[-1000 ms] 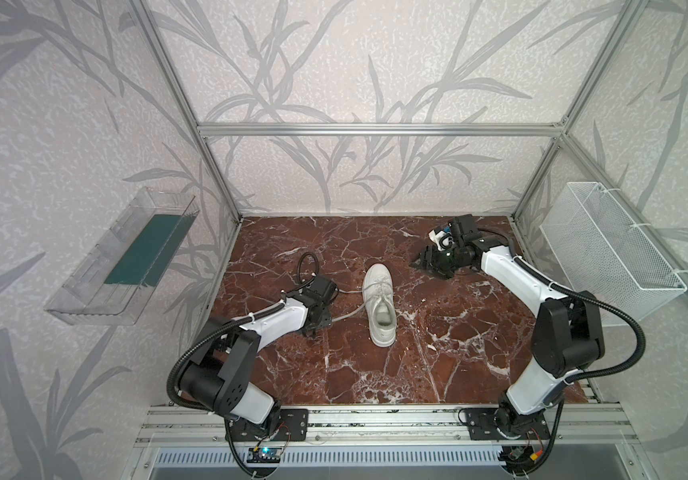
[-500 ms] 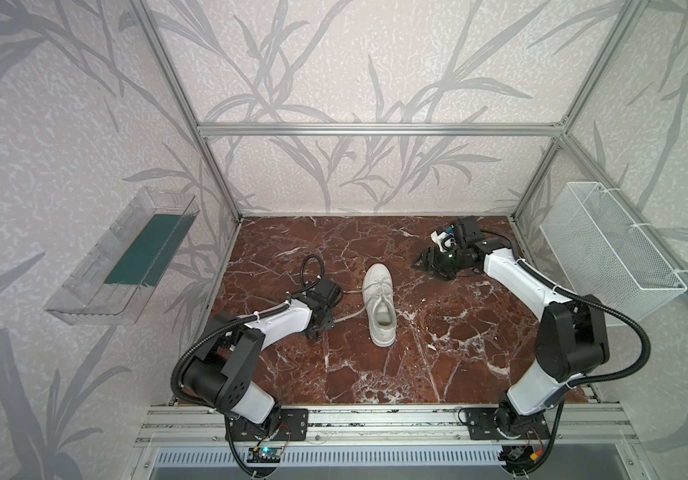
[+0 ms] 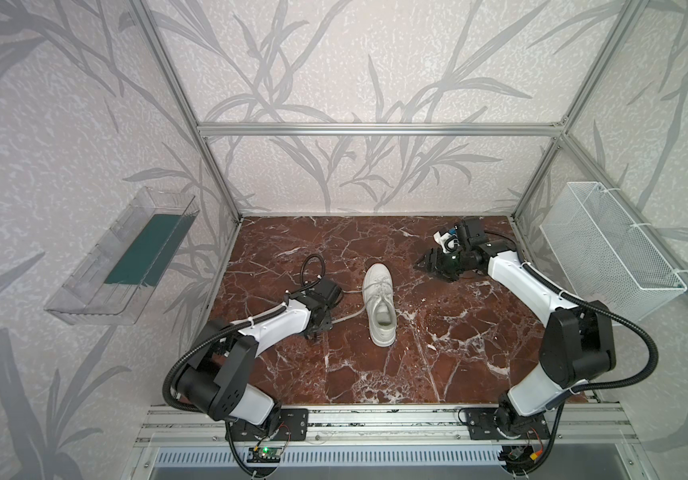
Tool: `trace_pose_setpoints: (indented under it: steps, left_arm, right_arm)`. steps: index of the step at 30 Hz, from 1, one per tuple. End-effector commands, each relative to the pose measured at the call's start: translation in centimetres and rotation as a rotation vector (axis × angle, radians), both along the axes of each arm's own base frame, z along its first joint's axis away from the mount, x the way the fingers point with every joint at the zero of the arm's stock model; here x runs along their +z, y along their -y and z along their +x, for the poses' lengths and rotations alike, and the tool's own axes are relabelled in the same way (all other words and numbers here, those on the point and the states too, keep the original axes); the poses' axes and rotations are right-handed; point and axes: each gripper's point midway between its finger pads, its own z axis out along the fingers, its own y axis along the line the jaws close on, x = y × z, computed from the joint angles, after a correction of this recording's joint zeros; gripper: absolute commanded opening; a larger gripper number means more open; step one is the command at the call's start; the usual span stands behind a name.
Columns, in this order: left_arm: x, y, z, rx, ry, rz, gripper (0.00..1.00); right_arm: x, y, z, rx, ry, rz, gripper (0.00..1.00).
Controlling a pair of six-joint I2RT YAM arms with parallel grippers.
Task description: Tie the shoes
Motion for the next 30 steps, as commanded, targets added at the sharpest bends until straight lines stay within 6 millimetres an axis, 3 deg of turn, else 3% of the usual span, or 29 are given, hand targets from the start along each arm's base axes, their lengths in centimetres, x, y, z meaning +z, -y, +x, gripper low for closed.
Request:
trace_pose_setpoints:
  steps: [1, 8, 15, 25, 30]
  left_arm:
    - [1.0, -0.3, -0.1, 0.001, 0.014, 0.02, 0.59]
    - [-0.9, 1.9, 0.3, -0.044, -0.048, -0.036, 0.64]
    - [-2.3, 1.5, 0.3, -0.031, -0.083, 0.005, 0.65]
    - [-3.3, 2.3, 0.5, -0.025, -0.109, -0.024, 0.43]
    - [-2.7, 2.9, 1.0, -0.037, -0.093, -0.05, 0.3]
  right_arm:
    - [0.7, 0.2, -0.7, 0.019, 0.01, 0.007, 0.64]
    - [1.0, 0.2, -0.7, 0.022, 0.011, 0.004, 0.64]
    - [0.6, 0.3, -1.0, 0.029, -0.005, -0.007, 0.64]
    - [0.1, 0.6, -1.4, 0.032, -0.014, -0.009, 0.64]
    - [-0.1, 0.6, -1.5, 0.029, -0.015, -0.007, 0.63]
